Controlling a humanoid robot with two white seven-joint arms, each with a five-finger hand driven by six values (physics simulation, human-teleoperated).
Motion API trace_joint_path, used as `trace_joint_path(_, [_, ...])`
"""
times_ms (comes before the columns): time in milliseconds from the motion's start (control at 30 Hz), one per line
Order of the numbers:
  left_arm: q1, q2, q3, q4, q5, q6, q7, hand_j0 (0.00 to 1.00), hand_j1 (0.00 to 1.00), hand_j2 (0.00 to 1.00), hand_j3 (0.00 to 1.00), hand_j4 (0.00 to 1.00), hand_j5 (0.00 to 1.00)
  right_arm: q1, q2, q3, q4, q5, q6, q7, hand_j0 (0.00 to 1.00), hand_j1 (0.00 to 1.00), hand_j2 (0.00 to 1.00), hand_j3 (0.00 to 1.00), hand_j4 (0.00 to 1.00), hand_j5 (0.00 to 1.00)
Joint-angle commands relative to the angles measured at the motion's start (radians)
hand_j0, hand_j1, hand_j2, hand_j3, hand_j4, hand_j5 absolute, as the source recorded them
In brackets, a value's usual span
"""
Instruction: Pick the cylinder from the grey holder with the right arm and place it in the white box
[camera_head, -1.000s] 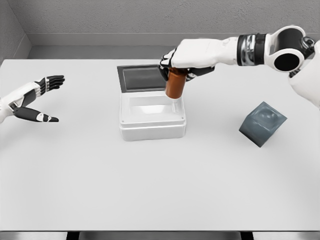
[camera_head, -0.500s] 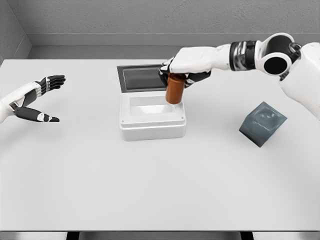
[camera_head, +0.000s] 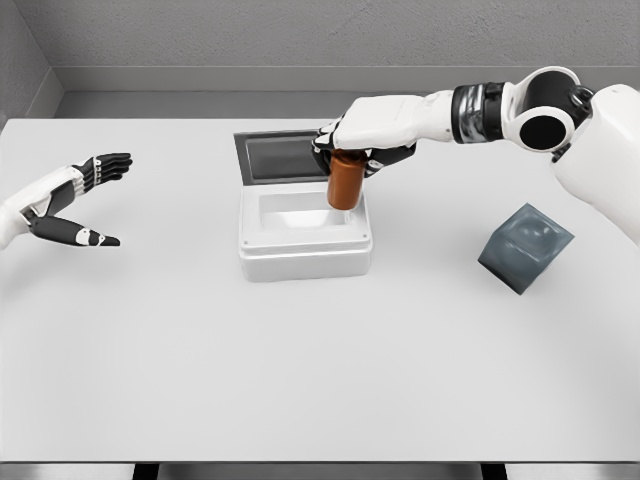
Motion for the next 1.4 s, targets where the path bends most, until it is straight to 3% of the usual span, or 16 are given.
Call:
trace_joint_path(0, [0.0, 0.001, 0.002, -0.005, 0.008, 0.002, 0.0, 1.0, 1.0, 1.0, 1.0, 1.0, 1.0, 0.0, 0.002, 0.009, 0.001, 0.018, -0.012, -0.003, 0.12, 0.12, 0.12, 0.12, 0.12, 0.12])
trace_joint_path(333, [0.011, -0.027, 0.017, -0.007, 0.008, 0.002, 0.0, 1.0, 1.0, 1.0, 1.0, 1.0, 1.0, -0.002, 0.001, 0.026, 0.004, 0.018, -0.012, -0.003, 0.12, 0.12, 0.12, 0.12, 0.12, 0.12])
trace_joint_path(400, [0.074, -0.019, 0.106, -0.03, -0.002, 0.002, 0.0, 1.0, 1.0, 1.0, 1.0, 1.0, 1.0, -0.005, 0.001, 0.024, 0.007, 0.018, -0.012, -0.003, 0.12, 0.12, 0.12, 0.12, 0.12, 0.12])
trace_joint_path(467, [0.09, -0.073, 0.27, -0.028, -0.028, 0.013, 0.0, 1.0, 1.0, 1.0, 1.0, 1.0, 1.0, -0.014, 0.002, 0.021, 0.03, 0.02, -0.012, -0.003, 0.12, 0.12, 0.12, 0.12, 0.12, 0.12])
trace_joint_path(500, [0.086, -0.091, 0.278, -0.027, -0.071, 0.034, 0.0, 1.0, 1.0, 1.0, 1.0, 1.0, 1.0, -0.017, 0.004, 0.019, 0.035, 0.02, -0.012, -0.003, 0.12, 0.12, 0.12, 0.12, 0.12, 0.12])
trace_joint_path(1200, [0.087, -0.114, 0.284, -0.033, -0.086, 0.039, 0.0, 1.0, 1.0, 1.0, 1.0, 1.0, 1.0, -0.012, -0.003, -0.013, 0.018, 0.014, -0.012, -0.003, 0.12, 0.12, 0.12, 0.12, 0.12, 0.12])
trace_joint_path(1367, [0.087, -0.114, 0.284, -0.034, -0.086, 0.04, 0.0, 1.0, 1.0, 1.0, 1.0, 1.0, 1.0, -0.003, -0.026, -0.013, -0.024, 0.014, -0.012, -0.003, 0.12, 0.12, 0.12, 0.12, 0.12, 0.12])
